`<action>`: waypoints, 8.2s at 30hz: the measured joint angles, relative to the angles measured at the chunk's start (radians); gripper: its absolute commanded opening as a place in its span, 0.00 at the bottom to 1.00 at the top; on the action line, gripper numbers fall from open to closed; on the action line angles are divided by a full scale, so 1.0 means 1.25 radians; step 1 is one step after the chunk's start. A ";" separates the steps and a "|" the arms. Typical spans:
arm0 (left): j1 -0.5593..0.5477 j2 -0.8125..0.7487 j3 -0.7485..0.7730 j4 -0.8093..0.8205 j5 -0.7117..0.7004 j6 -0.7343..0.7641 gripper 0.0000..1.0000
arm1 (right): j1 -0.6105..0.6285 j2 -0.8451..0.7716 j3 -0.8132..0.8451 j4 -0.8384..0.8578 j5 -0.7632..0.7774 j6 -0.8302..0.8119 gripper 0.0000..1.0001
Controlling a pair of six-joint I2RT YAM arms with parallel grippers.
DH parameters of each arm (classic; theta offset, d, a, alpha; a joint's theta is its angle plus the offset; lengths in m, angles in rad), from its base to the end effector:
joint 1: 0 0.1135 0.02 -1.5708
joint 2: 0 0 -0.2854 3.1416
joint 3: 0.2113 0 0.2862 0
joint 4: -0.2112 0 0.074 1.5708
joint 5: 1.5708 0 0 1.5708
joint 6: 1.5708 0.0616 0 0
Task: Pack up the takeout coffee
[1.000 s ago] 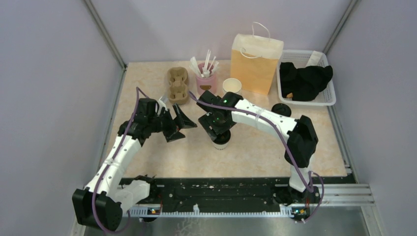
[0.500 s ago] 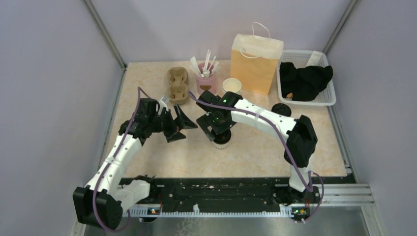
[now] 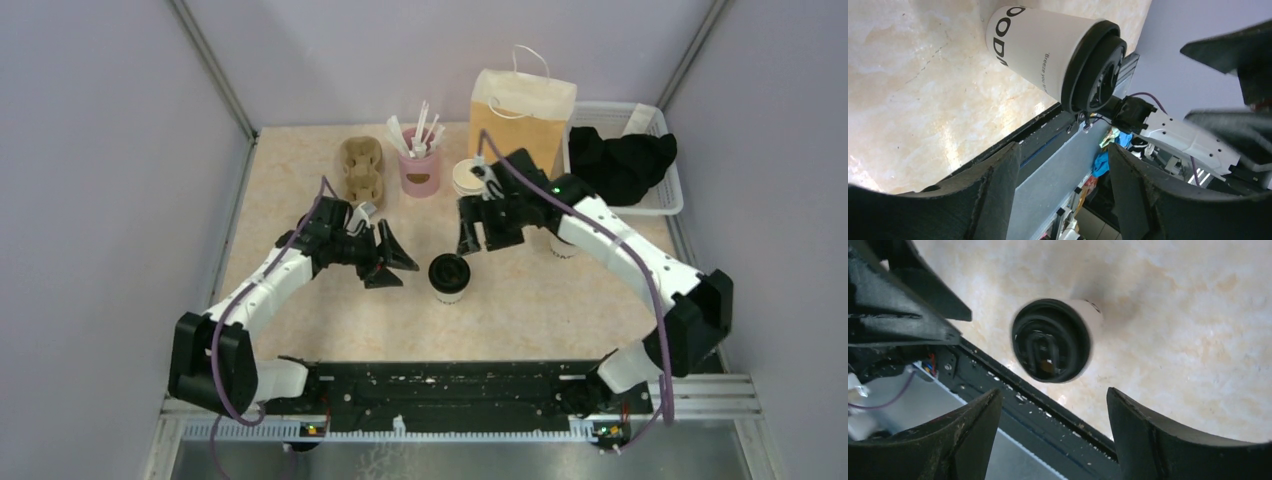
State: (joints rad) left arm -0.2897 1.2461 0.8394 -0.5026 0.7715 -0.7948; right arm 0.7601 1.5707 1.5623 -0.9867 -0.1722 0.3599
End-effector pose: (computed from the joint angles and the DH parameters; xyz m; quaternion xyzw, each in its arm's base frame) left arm 0.2583 -0.1218 0.2352 -0.1006 0.8790 -0.4601 0.0741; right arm 0.2635 0.2651 0.3436 -0.2138 0.9314 0.2201 0.1959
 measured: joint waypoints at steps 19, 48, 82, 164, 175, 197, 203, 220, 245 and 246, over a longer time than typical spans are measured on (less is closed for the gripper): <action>-0.070 0.177 0.023 0.111 0.041 -0.002 0.49 | -0.209 -0.106 -0.413 0.372 -0.337 0.136 0.36; -0.077 0.215 0.047 0.135 0.019 -0.008 0.43 | -0.270 -0.076 -0.469 0.444 -0.396 0.153 0.36; -0.120 0.141 -0.014 0.157 -0.087 0.016 0.45 | -0.273 -0.036 -0.539 0.616 -0.446 0.165 0.45; -0.129 0.082 -0.124 0.298 -0.070 -0.057 0.50 | -0.221 0.052 -0.661 0.811 -0.664 0.223 0.36; -0.130 0.066 -0.150 0.324 -0.092 -0.067 0.49 | -0.206 0.045 -0.654 0.782 -0.623 0.241 0.24; -0.130 0.061 -0.022 0.079 -0.184 0.034 0.86 | -0.152 -0.098 -0.425 0.387 -0.185 0.070 0.89; -0.130 0.049 0.028 0.000 -0.204 0.057 0.93 | -0.078 -0.071 -0.261 0.244 -0.050 -0.026 0.94; -0.129 -0.342 0.115 -0.323 -0.641 0.026 0.98 | 0.164 0.196 0.059 0.018 0.213 -0.099 0.89; -0.129 -0.323 0.088 -0.337 -0.647 0.019 0.98 | 0.106 0.078 -0.098 0.016 0.341 -0.035 0.67; -0.129 -0.319 0.086 -0.334 -0.645 0.019 0.98 | 0.065 0.035 -0.143 0.014 0.351 -0.027 0.68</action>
State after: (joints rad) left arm -0.4515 0.8474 0.9474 -0.9195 -0.0349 -0.7712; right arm 0.8413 1.6142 1.3842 -0.9695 0.2665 0.3256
